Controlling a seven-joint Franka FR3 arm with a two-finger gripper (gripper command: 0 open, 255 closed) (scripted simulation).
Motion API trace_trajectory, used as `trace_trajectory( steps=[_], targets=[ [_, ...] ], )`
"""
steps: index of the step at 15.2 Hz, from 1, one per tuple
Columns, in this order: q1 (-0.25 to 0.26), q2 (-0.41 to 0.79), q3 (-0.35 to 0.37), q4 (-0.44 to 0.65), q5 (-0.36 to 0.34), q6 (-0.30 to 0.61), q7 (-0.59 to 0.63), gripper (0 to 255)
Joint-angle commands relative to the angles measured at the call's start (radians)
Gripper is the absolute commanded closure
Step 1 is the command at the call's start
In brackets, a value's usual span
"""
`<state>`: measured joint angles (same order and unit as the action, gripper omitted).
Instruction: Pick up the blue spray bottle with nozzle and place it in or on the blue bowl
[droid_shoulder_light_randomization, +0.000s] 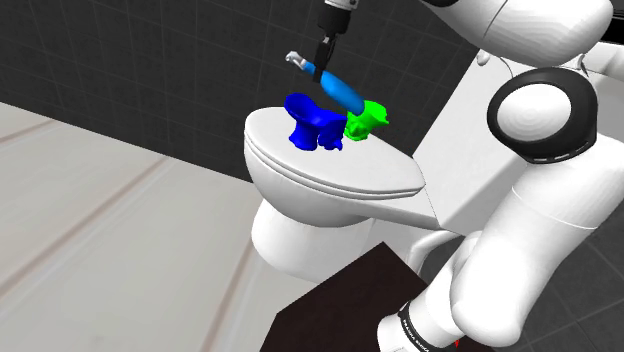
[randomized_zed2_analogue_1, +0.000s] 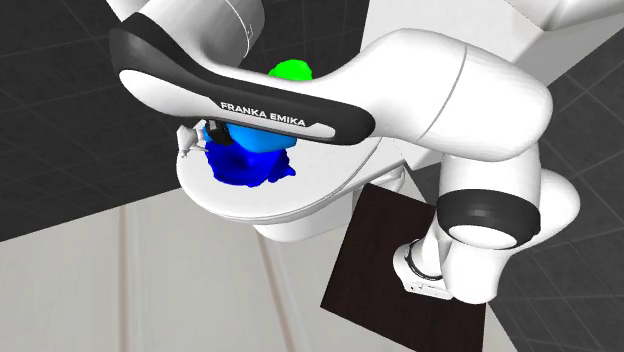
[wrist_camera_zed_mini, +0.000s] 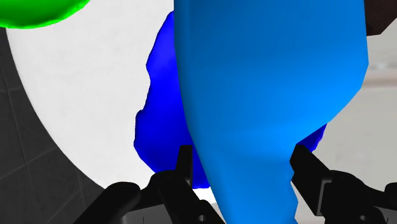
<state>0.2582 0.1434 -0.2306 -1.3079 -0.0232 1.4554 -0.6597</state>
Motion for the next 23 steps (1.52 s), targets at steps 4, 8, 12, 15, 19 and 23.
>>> trace_trajectory(
  steps=[4,8,12,15,19,23],
  targets=[
    [0.004,-0.031,0.002,-0.113,-0.007,0.083,0.007,255],
    [0.007,-0.051,0.003,-0.203,-0.012,0.153,0.013,255],
    [0.007,-0.051,0.003,-0.203,-0.012,0.153,0.013,255],
    [0.007,-0.051,0.003,-0.203,-0.012,0.153,0.013,255],
    [0.007,-0.051,0.003,-0.203,-0.012,0.153,0.013,0],
    [0.007,-0.042,0.003,-0.157,-0.010,0.116,0.011,0]
  ],
)
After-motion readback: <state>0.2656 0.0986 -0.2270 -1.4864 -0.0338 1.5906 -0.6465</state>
